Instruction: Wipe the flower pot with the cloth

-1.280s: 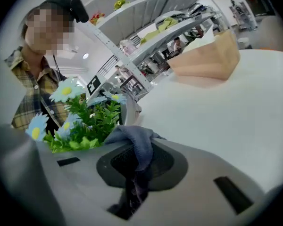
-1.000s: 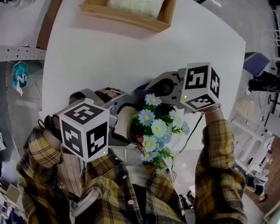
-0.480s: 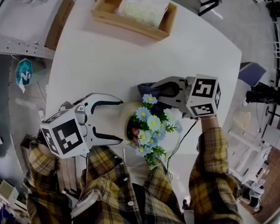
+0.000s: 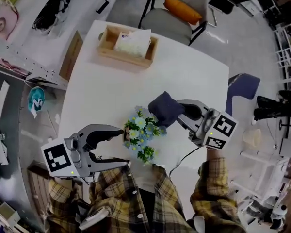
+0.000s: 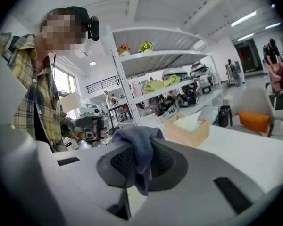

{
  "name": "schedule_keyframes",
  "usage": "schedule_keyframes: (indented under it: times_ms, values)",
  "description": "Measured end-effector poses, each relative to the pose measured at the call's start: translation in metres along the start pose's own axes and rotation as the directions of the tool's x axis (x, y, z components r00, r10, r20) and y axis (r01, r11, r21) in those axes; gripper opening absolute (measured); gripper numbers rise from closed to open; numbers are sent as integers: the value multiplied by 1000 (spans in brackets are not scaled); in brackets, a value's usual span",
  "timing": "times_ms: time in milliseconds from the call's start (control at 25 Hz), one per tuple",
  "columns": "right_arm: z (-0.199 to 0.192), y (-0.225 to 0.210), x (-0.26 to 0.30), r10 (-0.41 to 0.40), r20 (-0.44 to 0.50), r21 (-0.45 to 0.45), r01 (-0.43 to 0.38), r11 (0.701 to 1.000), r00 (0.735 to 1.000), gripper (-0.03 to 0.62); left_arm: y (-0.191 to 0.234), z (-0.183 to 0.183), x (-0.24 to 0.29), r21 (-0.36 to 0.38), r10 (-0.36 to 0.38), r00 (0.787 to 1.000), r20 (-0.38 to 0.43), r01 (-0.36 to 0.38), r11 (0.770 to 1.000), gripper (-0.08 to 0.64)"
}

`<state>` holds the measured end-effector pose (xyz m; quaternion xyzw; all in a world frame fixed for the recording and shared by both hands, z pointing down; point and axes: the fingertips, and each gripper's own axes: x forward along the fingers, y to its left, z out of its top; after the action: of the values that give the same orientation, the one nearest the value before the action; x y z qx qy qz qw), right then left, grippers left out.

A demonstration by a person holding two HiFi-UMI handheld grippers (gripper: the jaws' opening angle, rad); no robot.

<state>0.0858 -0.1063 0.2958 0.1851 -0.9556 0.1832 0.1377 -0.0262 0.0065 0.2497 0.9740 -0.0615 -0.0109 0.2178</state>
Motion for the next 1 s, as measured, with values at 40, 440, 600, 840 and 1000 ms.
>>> schedule_keyframes:
  times_ms: [40, 440, 600, 840, 1000]
  values:
    - [11, 4, -10, -26, 38, -19, 27, 999, 999, 26, -7, 10, 3, 18, -1, 1000, 20, 1, 1000, 288]
    - [92, 89, -81, -177, 350, -67, 213, 975, 920, 26, -62, 76, 33, 137, 118, 982, 151, -139, 981, 92]
    - [103, 117, -86, -234, 381, -40, 269, 962, 894, 26, -60, 89, 38, 156, 233, 959, 164, -258, 953, 31]
    - [101, 132, -86, -283, 398, 0, 309, 951, 872, 26, -56, 93, 42, 170, 327, 934, 146, -349, 921, 9]
    - [97, 131, -84, -269, 412, 47, 274, 961, 871, 26, -61, 89, 46, 206, 319, 938, 135, -341, 917, 9]
